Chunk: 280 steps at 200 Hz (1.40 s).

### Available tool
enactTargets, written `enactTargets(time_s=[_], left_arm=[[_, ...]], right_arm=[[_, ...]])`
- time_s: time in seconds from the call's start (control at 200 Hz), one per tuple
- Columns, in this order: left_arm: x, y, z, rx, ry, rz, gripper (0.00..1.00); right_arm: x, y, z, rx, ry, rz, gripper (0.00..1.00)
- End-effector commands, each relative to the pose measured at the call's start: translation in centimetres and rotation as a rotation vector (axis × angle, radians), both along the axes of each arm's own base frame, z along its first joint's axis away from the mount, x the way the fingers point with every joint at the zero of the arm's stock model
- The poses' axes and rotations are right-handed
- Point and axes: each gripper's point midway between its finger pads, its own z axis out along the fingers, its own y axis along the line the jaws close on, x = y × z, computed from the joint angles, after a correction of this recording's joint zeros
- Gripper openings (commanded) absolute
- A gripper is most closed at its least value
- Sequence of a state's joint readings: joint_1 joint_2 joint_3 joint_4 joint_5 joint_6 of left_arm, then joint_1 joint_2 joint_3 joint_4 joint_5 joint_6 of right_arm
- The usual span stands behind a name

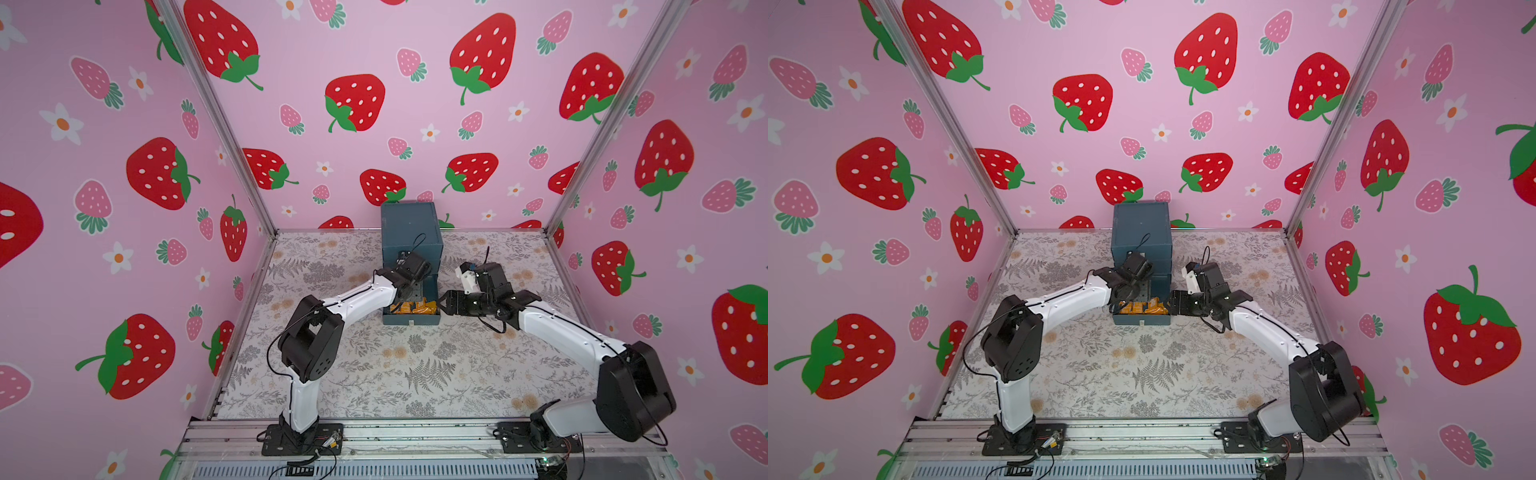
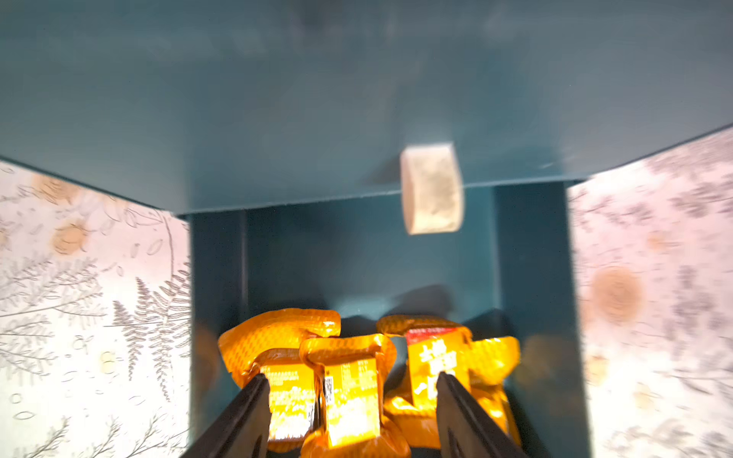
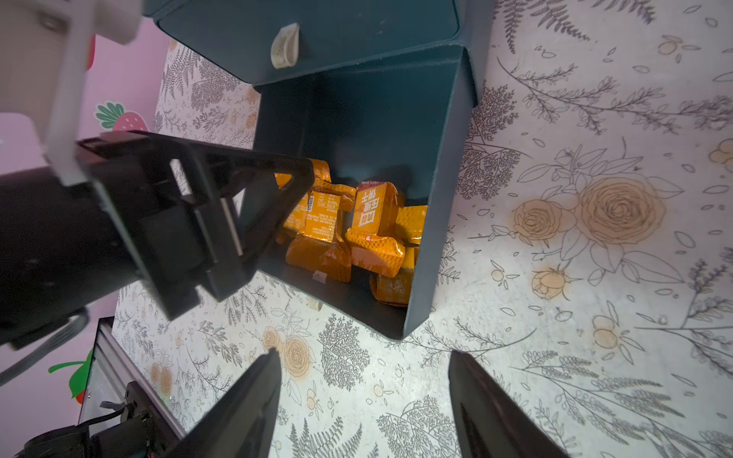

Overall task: Place the cookies into the drawer by color
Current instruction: Place the cookie in the drawer, then close the drawer in the storage box.

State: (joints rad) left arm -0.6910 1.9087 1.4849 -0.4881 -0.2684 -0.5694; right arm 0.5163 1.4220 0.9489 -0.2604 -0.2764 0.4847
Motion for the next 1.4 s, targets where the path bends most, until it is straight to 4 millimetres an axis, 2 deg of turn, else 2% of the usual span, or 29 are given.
enactTargets(time_s=[0.0, 0.105, 0.235, 0.315, 0.41, 0.56, 0.635, 0.79, 0.89, 1.011, 1.086, 1.191, 1.396], left_arm=[[-0.6, 0.0, 3.6, -0.071, -0.066, -0.027, 0.71], [-1.0, -1.0, 7.5, -0.19, -0.132, -0.085, 0.75], [-0.7, -0.3, 12.6, -0.308, -0.19, -0.099, 0.78], [0.2, 1.1, 14.6, -0.344, -0.206, -0.065, 0.78], [2.0, 2.7, 15.6, -0.379, -0.217, -0.033, 0.8], [5.4, 5.4, 14.5, -0.347, -0.195, 0.042, 0.83], [6.8, 5.9, 14.1, -0.324, -0.205, 0.052, 0.84], [10.1, 6.5, 12.2, -0.288, -0.164, 0.059, 0.85], [11.4, 6.4, 11.1, -0.287, -0.138, 0.047, 0.79], [11.6, 7.2, 9.3, -0.264, -0.061, 0.071, 0.7], [11.3, 7.4, 8.5, -0.261, -0.059, 0.072, 0.64], [10.9, 7.8, 8.2, -0.264, -0.063, 0.066, 0.64], [10.8, 7.8, 7.7, -0.286, -0.059, 0.048, 0.64]], right_arm=[[-0.3, 0.8, 1.9, 0.004, -0.062, 0.051, 0.68], [-1.2, 2.6, 2.5, -0.009, -0.101, 0.134, 0.64], [-3.0, 5.8, 2.4, -0.017, -0.121, 0.276, 0.64], [-4.0, 7.6, 1.7, -0.016, -0.103, 0.357, 0.64], [-5.6, 9.8, 0.7, -0.008, -0.084, 0.461, 0.63], [-8.2, 12.8, -1.4, -0.046, -0.05, 0.609, 0.59], [-9.0, 13.8, -2.9, -0.096, -0.039, 0.656, 0.59], [-7.8, 13.8, -6.0, -0.205, -0.011, 0.618, 0.57], [-7.2, 13.7, -7.2, -0.24, -0.019, 0.614, 0.57], [-5.6, 13.0, -8.5, -0.319, -0.057, 0.559, 0.57], [-3.8, 12.5, -9.0, -0.387, -0.108, 0.515, 0.56], [-1.0, 12.0, -8.9, -0.469, -0.156, 0.452, 0.55], [3.1, 11.9, -9.3, -0.598, -0.245, 0.418, 0.53]])
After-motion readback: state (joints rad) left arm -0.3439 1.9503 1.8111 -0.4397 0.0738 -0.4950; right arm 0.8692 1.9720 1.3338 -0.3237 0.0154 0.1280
